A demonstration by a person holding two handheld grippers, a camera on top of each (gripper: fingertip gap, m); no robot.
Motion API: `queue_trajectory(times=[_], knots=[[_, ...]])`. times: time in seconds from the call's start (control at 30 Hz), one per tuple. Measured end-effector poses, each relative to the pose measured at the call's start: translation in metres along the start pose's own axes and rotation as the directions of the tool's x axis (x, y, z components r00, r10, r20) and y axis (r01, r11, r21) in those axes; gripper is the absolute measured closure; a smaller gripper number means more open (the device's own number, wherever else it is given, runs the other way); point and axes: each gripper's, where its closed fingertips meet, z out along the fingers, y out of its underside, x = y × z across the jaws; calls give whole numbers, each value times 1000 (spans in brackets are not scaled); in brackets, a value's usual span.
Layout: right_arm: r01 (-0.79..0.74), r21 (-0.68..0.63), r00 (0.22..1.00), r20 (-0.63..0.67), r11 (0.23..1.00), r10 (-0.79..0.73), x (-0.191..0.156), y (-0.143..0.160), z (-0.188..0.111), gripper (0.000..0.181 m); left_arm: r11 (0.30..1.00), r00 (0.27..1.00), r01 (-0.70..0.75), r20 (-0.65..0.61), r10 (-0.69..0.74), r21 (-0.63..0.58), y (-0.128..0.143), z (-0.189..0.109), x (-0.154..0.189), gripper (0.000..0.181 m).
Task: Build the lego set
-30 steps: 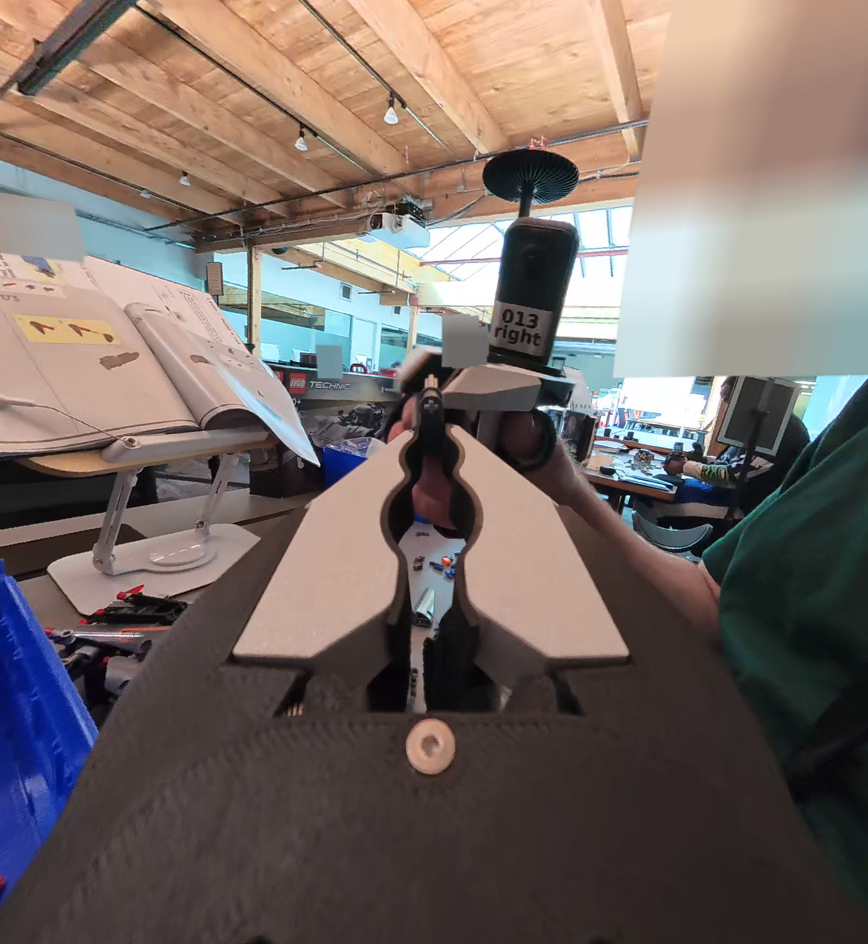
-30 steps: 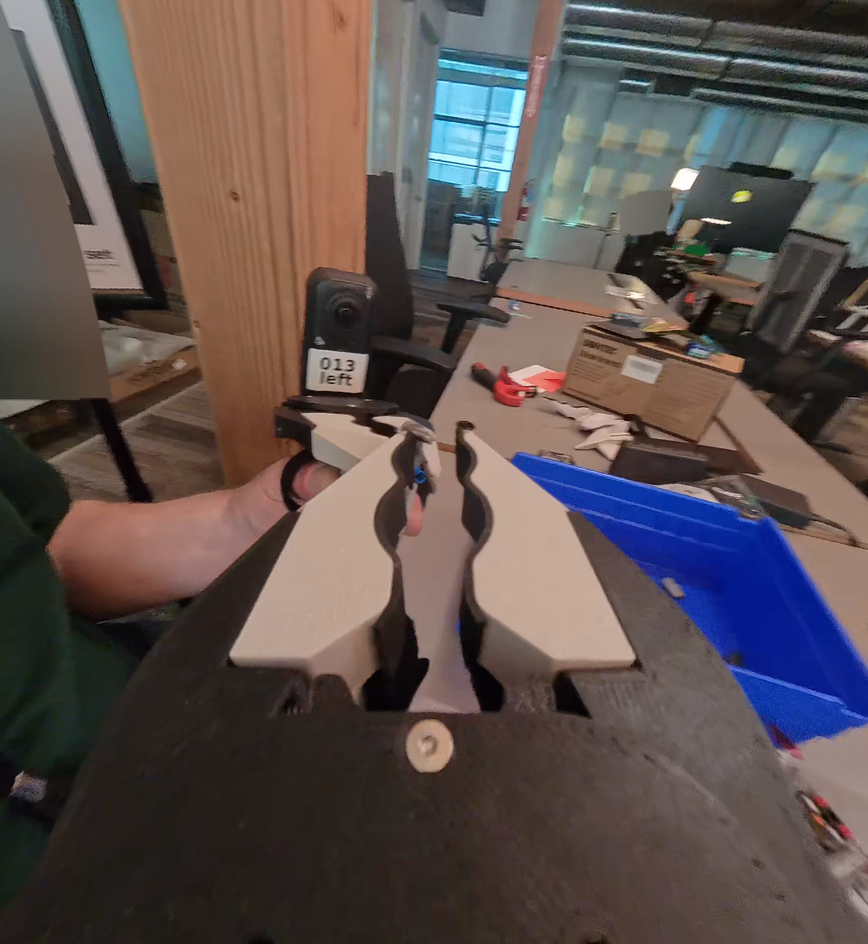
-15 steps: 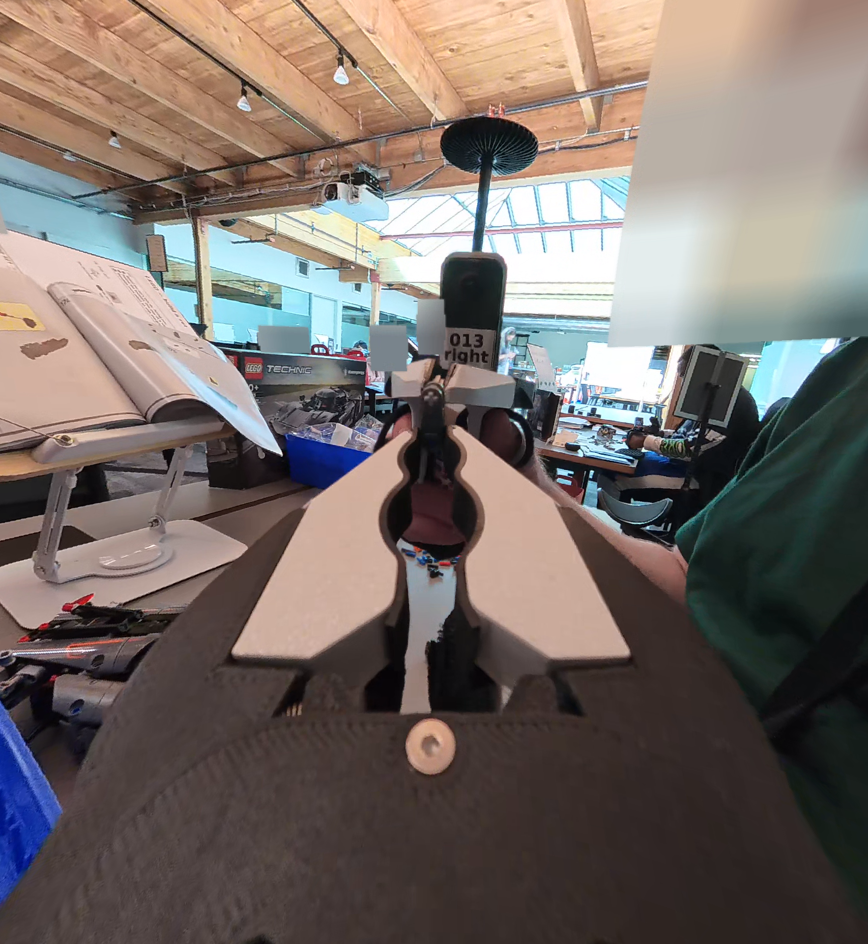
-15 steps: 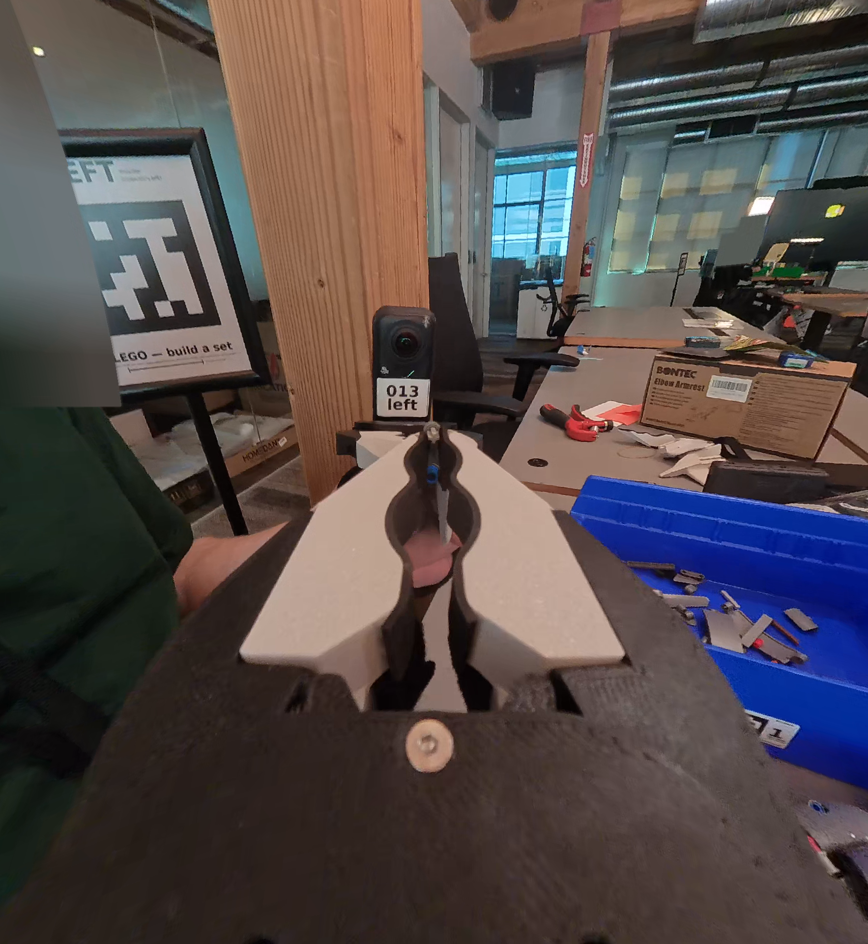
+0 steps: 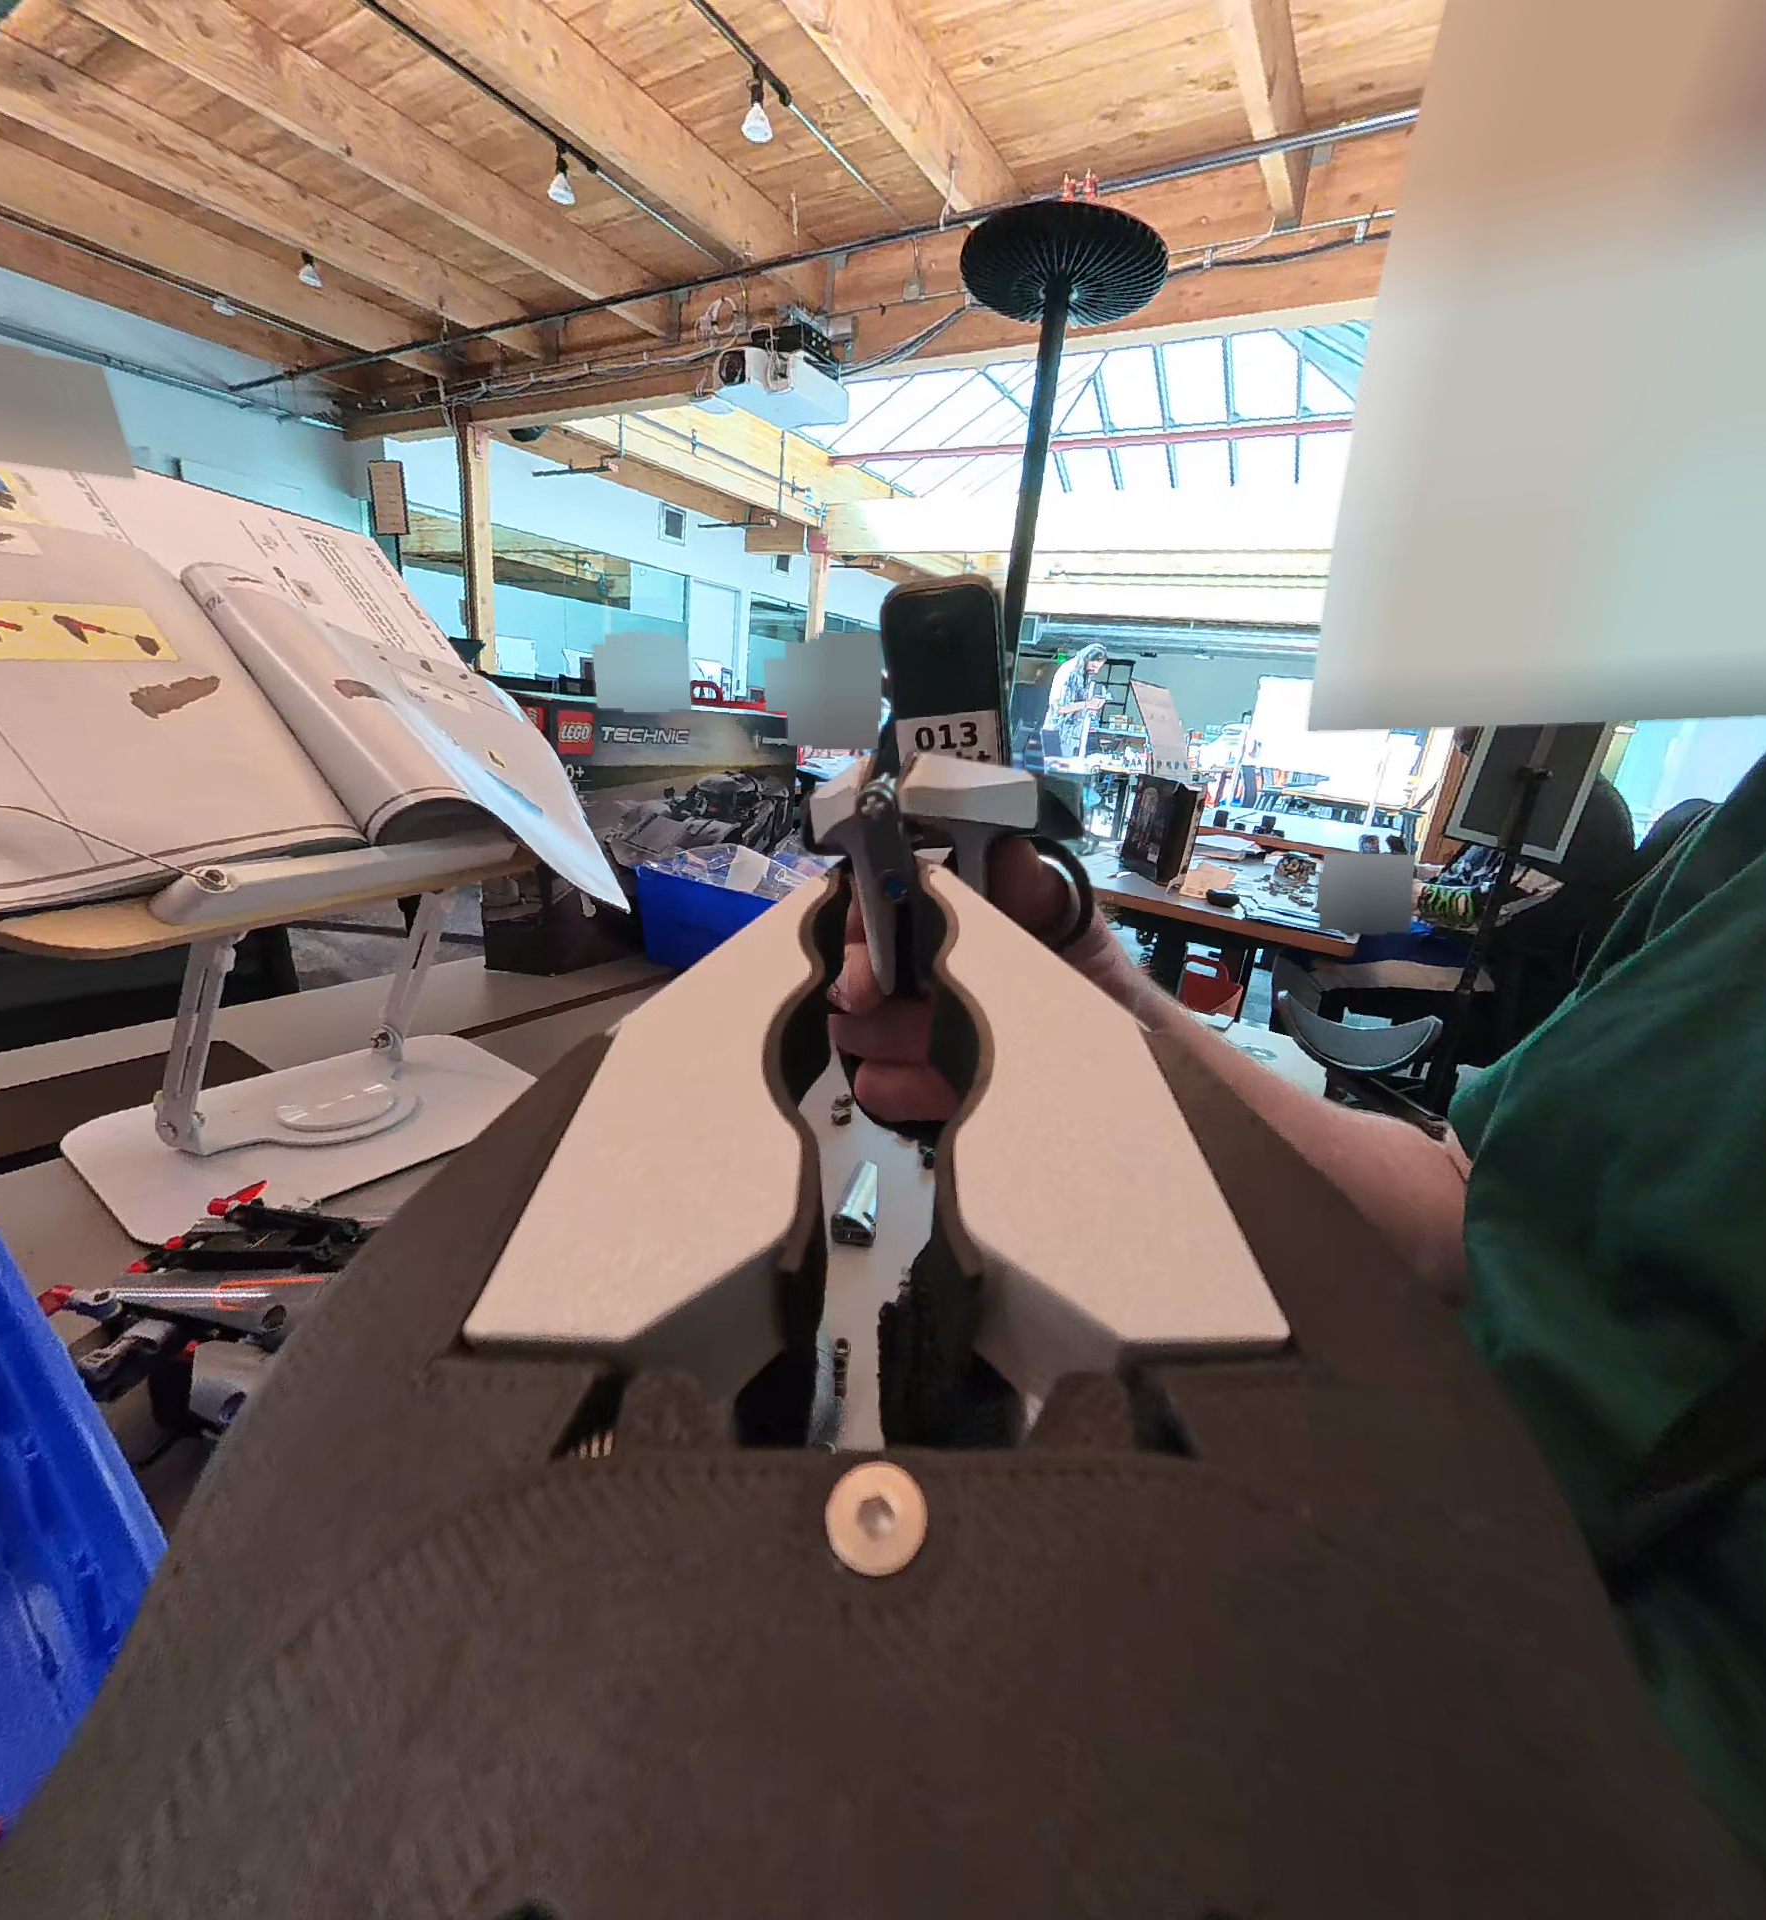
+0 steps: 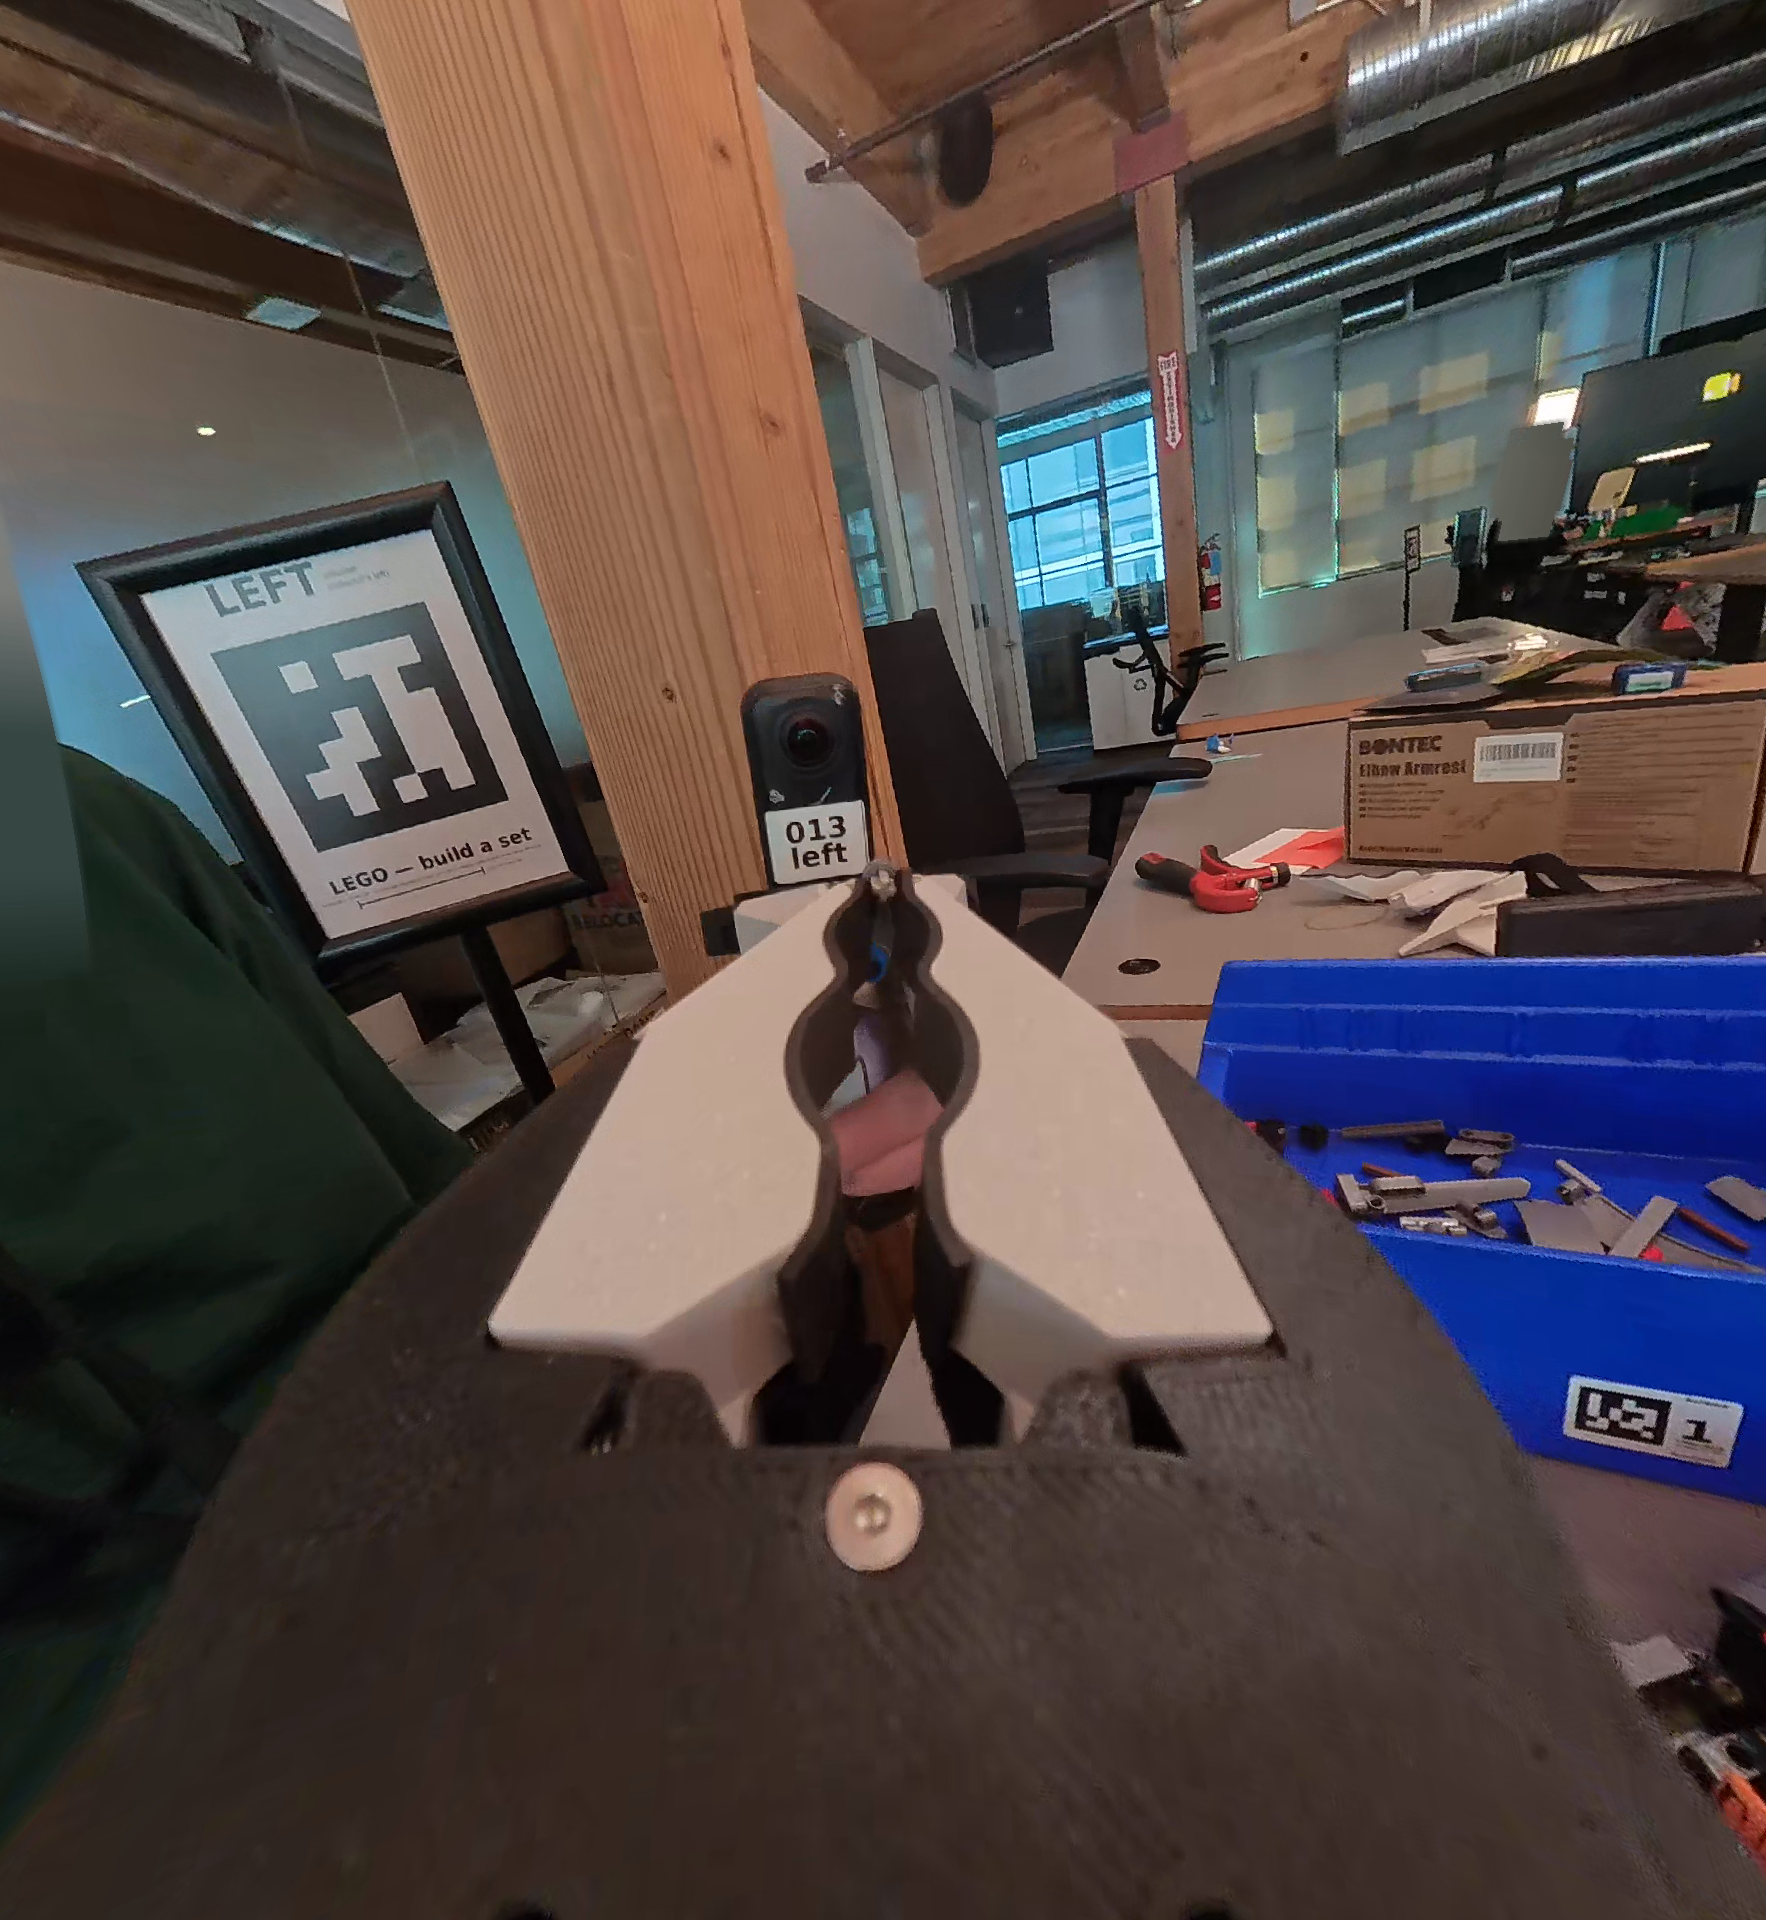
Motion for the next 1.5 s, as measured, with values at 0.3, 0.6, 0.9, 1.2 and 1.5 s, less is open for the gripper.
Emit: queue_trajectory(times=[0.3, 0.6, 0.9, 1.2, 1.5], knots=[[-9, -7, 1000, 4, 1000, 9, 3, 3, -3, 179, 999, 1000, 11, 7, -11, -32, 3, 7, -3, 173], [18, -27, 1000, 23, 999, -17, -1, 6, -2, 179, 996, 993, 90, -74, -90, 4, -2, 11, 5, 174], [5, 16, 999, -38, 1000, -4, 7, -4, -7, 155, 997, 997, 68, -24, -68, 24, -7, 6, -4, 176], [68, -32, 959, -275, 997, -74, 41, -10, -74, 150, 999, 999, 12, 37, -11, -29, -4, -10, -12, 176], [-6, -310, 891, -433, 951, -136, 63, 49, -113, 146, 997, 997, -20, 71, 25, -72, 5, -17, -14, 176]])
